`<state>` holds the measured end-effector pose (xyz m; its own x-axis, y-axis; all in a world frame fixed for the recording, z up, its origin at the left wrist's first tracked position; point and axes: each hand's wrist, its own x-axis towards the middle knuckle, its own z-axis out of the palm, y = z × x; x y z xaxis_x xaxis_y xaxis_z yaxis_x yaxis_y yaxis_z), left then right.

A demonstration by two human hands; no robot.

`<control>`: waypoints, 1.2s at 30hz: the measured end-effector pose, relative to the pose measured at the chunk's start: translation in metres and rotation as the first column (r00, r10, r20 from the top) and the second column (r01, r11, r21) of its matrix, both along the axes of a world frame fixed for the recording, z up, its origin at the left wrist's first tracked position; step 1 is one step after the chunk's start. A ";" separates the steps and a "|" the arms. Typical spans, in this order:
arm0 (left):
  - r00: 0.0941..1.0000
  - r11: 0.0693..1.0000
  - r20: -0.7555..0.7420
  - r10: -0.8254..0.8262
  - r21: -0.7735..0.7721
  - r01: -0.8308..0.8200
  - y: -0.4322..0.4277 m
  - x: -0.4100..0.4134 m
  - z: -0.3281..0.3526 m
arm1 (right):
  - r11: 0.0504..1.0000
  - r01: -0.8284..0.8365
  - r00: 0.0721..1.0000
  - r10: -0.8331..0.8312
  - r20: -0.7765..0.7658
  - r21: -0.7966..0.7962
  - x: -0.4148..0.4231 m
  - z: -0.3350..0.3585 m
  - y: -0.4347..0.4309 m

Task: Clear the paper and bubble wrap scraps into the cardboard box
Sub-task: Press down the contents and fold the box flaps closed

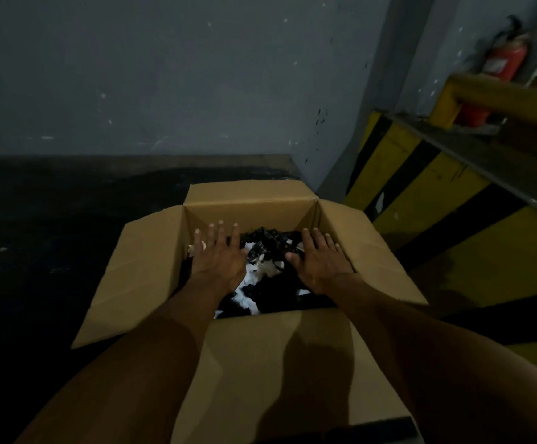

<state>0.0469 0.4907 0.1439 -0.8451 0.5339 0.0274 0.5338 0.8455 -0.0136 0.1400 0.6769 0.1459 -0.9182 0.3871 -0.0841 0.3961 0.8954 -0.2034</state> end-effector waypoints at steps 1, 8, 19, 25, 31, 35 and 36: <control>1.000 1.000 0.004 -0.016 0.009 0.016 0.000 0.004 0.000 | 1.000 0.009 1.000 -0.009 -0.007 0.003 0.006 0.001 -0.001; 0.999 0.999 0.001 -0.035 0.040 0.035 0.000 0.039 0.006 | 0.999 0.043 0.997 -0.045 -0.056 -0.030 0.044 0.012 -0.005; 0.996 0.990 0.024 0.083 0.114 -0.085 0.008 0.119 0.008 | 1.000 0.028 0.998 -0.027 -0.062 0.015 0.110 0.015 0.010; 0.998 0.992 0.052 0.043 0.117 -0.048 0.016 0.166 -0.002 | 0.993 0.098 0.987 -0.105 -0.119 -0.067 0.134 0.000 0.013; 0.999 0.990 -0.006 0.048 0.132 -0.047 0.018 0.188 -0.017 | 0.985 0.171 0.959 -0.173 -0.224 -0.031 0.160 -0.009 0.010; 0.996 0.993 -0.080 -0.025 0.113 0.034 0.023 0.188 -0.021 | 0.918 0.347 0.905 -0.382 -0.190 -0.192 0.162 -0.008 0.011; 0.993 0.992 -0.104 -0.055 0.106 0.066 0.022 0.185 -0.019 | 0.888 0.385 0.889 -0.430 -0.159 -0.250 0.160 -0.008 0.013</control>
<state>0.2320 0.5128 0.1250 -0.8012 0.5733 0.1717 0.5848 0.8109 0.0207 0.2999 0.6901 0.1376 -0.6876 0.7255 -0.0310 0.6464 0.5921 -0.4812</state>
